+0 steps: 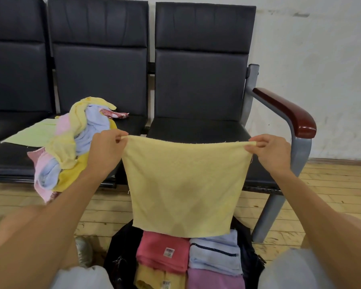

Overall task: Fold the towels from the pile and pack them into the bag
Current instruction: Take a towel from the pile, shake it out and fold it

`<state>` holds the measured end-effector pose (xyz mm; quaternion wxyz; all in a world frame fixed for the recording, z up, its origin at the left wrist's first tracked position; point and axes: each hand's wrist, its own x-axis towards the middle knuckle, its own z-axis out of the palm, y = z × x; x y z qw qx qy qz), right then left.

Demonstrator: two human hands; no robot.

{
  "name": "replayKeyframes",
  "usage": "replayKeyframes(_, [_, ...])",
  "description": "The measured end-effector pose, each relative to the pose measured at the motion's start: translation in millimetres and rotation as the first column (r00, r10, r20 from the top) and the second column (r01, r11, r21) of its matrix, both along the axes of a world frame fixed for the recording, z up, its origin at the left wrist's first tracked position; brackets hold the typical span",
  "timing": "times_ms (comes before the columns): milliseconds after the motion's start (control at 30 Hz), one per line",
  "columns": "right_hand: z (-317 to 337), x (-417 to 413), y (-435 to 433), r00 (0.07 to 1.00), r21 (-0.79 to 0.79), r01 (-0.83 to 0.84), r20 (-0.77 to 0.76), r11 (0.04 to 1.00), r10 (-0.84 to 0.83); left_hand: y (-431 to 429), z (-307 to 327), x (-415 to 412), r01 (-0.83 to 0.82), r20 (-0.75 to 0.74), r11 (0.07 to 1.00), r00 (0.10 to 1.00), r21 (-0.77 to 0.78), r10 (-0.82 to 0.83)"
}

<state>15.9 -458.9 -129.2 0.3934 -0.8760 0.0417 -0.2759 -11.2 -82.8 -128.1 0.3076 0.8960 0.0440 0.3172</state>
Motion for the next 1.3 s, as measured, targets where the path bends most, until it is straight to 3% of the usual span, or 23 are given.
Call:
replayKeyframes(100, [1,0,-2,0.999,-0.020,0.040,0.031,0.999,-0.039,-1,0,-1,-0.002,0.076,0.999,0.997,0.038,-0.001])
replayKeyframes(267, [-1,1,-2,1.000,0.074,0.028,-0.003,0.997,-0.028,-4,2,0,-0.006,0.085,0.999,0.996,-0.045,0.010])
replayKeyframes(567, [-6,3,-3,0.999,-0.061,0.023,-0.026,0.998,-0.025,-5,-3,3,-0.027,0.085,1.000,0.996,0.010,0.026])
replayKeyframes(700, [-4,2,-4,0.999,-0.036,0.039,-0.015,0.999,-0.039,-11,-4,3,0.029,0.046,0.983,0.999,-0.180,-0.021])
replayKeyframes(867, [0,6,0,1.000,0.060,0.012,-0.012,0.998,-0.011,-22,-1,15,0.089,-0.027,0.877,0.993,-0.472,-0.115])
replayKeyframes(967, [8,19,-1,0.999,0.154,-0.005,-0.048,0.988,0.012,-26,3,35,0.140,-0.015,0.835,0.985,-0.532,-0.174])
replayKeyframes(1100, [16,50,-4,1.000,0.126,-0.007,0.002,0.992,0.007,-30,5,71,0.189,0.037,0.780,0.977,-0.597,-0.209])
replayKeyframes(1300, [6,99,-1,0.999,0.207,0.033,0.011,0.978,-0.036,-36,-4,124,0.134,-0.023,0.775,0.982,-0.618,-0.188])
